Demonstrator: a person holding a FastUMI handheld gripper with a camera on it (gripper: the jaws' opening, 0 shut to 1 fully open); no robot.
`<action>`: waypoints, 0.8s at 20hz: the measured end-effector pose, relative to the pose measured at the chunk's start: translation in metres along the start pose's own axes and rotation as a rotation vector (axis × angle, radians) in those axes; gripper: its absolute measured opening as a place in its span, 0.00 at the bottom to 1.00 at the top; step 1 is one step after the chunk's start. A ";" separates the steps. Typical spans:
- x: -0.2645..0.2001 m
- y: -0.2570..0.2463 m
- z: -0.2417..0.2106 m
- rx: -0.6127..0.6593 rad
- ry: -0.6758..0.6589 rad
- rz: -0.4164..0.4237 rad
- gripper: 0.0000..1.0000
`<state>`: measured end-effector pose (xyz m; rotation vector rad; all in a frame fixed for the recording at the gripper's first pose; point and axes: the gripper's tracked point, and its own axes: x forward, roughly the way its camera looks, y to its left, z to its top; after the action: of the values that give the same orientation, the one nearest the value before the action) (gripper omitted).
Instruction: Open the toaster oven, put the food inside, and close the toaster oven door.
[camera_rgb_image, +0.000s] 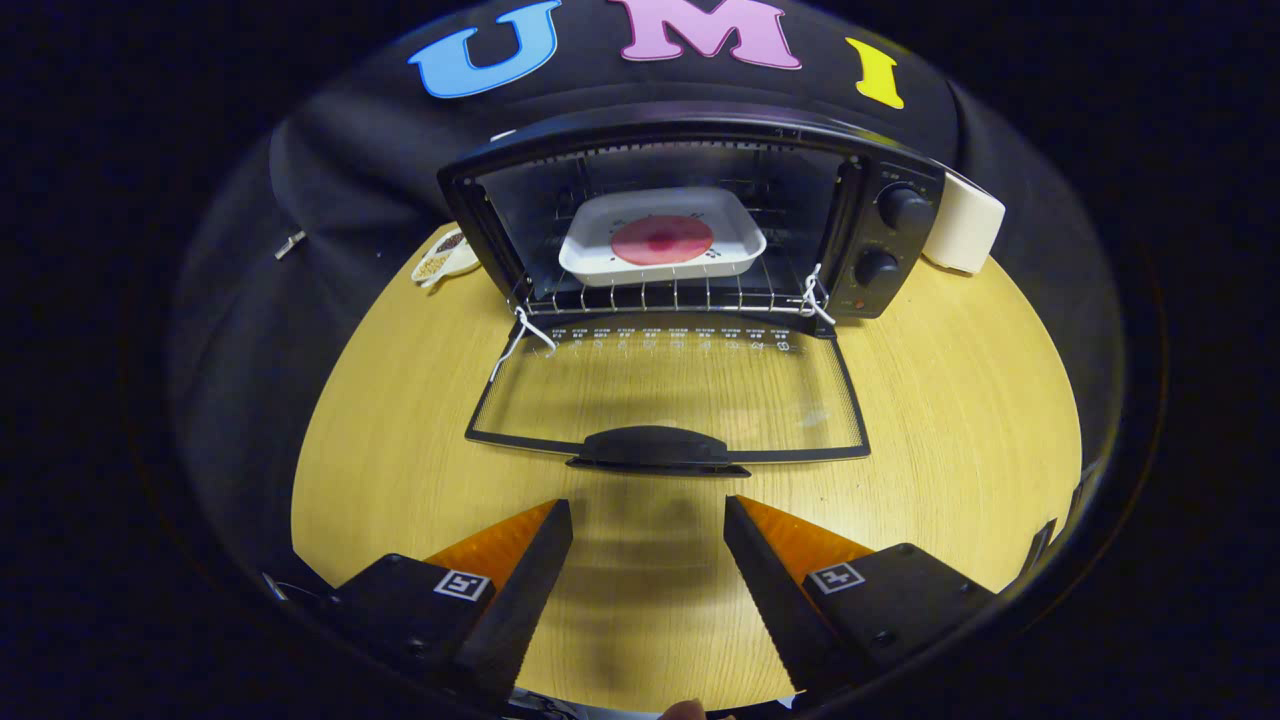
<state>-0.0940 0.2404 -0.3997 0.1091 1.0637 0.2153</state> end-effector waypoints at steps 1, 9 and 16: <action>0.005 0.001 -0.002 0.005 0.011 -0.009 0.99; 0.039 -0.006 -0.004 0.054 0.064 -0.094 0.99; 0.041 -0.009 0.000 0.057 0.055 -0.116 0.99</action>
<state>-0.0738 0.2414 -0.4368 0.0922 1.1275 0.0834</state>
